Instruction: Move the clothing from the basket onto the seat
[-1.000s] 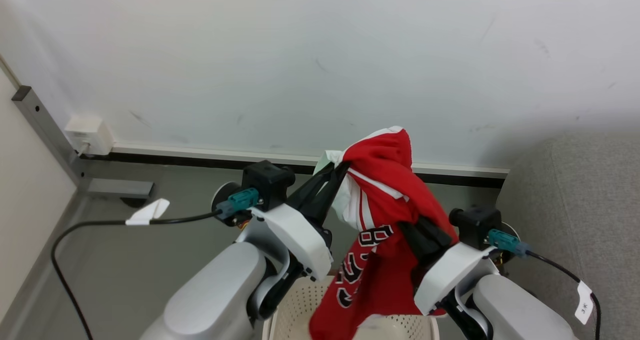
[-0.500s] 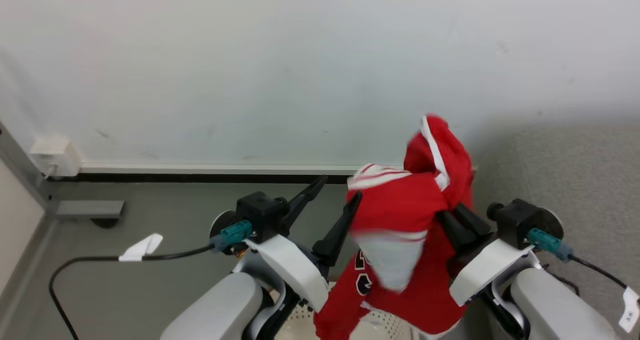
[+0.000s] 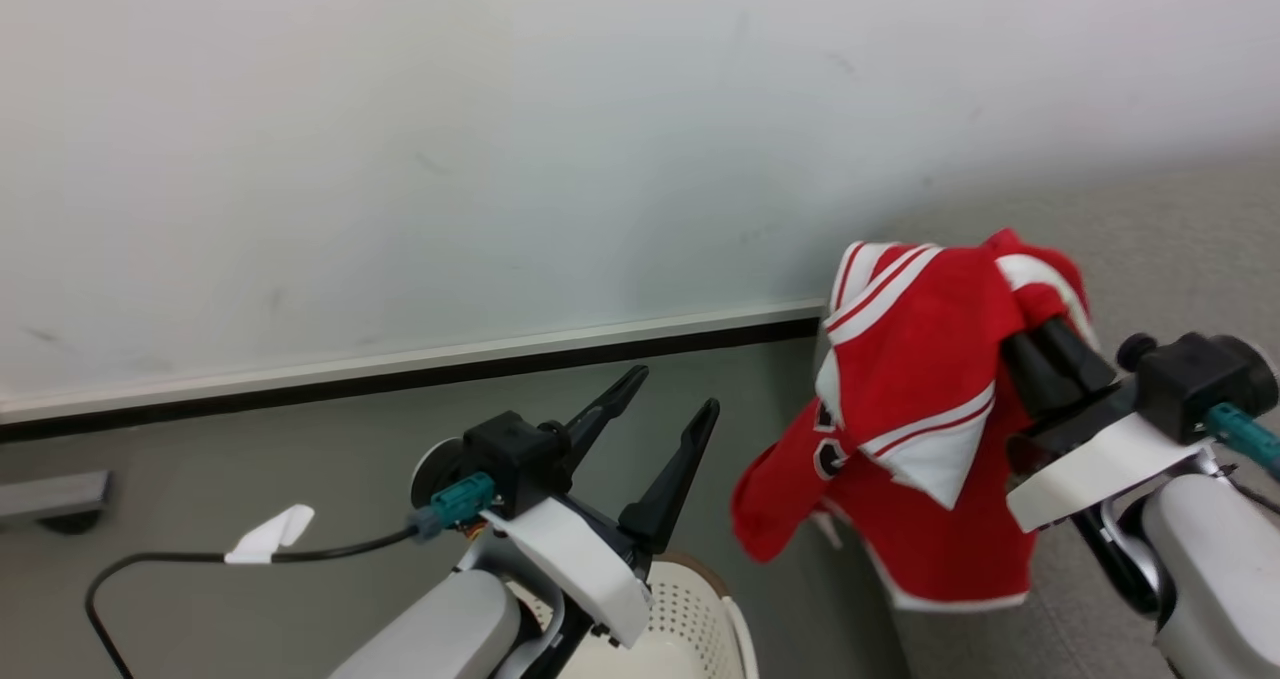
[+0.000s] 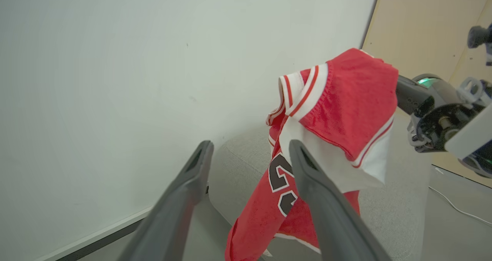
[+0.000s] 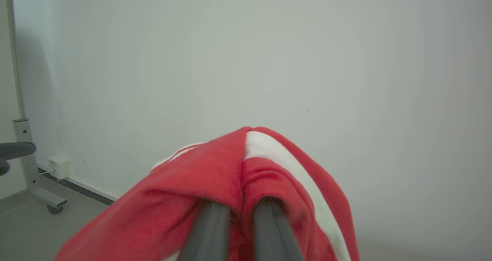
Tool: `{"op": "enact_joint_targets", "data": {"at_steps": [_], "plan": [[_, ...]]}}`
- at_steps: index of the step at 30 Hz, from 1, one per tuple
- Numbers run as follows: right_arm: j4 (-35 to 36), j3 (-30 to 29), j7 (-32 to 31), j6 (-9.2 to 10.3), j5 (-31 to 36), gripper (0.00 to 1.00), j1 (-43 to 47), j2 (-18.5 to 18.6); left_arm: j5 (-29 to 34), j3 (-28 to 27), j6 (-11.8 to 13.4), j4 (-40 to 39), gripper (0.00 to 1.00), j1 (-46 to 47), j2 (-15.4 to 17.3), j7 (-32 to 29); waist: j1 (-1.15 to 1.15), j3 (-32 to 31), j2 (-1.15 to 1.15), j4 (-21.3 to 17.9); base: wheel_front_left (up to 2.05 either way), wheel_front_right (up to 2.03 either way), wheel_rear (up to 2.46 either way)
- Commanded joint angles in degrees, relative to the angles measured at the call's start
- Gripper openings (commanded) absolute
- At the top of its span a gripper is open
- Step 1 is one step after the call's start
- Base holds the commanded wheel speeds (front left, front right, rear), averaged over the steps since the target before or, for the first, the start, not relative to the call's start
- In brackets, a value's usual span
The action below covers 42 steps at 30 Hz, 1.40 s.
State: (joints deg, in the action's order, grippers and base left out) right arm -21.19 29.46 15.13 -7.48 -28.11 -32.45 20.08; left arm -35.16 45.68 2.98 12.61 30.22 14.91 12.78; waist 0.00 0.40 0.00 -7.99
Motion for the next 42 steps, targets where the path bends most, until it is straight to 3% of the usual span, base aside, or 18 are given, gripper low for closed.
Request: {"op": "enact_joint_targets", "data": {"at_steps": [1, 14, 23, 31, 42], "plan": [[0.90, -0.87, 0.02, -0.03, 0.42, 0.00, -0.01, 0.58, 1.22, 0.04, -0.04, -0.09, 1.00, -0.17, 0.42, 0.77, 0.00, 0.82, 0.00, -2.50, 0.00, 0.00, 0.00], [7.82, -11.51, 0.02, -0.03, 1.80, 0.00, 1.84, 2.15, 4.59, -0.35, -1.80, -0.63, 1.00, -0.81, 0.43, 2.36, 0.00, 3.32, 0.00, -12.62, 0.00, 0.00, 0.00], [11.14, -14.56, 0.02, -0.03, 1.06, 0.00, 3.56, 2.05, 6.43, -0.41, -2.04, 0.50, 1.00, -0.20, 0.07, 2.35, 0.00, 4.95, 0.00, -16.47, 0.00, 0.00, 0.00], [12.96, -16.19, 0.02, -0.03, -0.96, 0.00, 1.83, 2.09, 8.05, -0.01, -2.89, 0.86, 1.00, 1.03, -0.38, 2.36, 0.00, 7.31, 0.00, -16.75, 0.00, 0.00, 0.00], [11.73, -19.63, -0.13, -0.03, -5.70, 0.00, -9.12, 10.36, 9.61, 0.58, -3.94, 0.77, 1.00, 4.56, 0.57, 1.99, 0.00, 14.77, 0.00, -12.40, 0.00, 0.00, 0.00]]}}
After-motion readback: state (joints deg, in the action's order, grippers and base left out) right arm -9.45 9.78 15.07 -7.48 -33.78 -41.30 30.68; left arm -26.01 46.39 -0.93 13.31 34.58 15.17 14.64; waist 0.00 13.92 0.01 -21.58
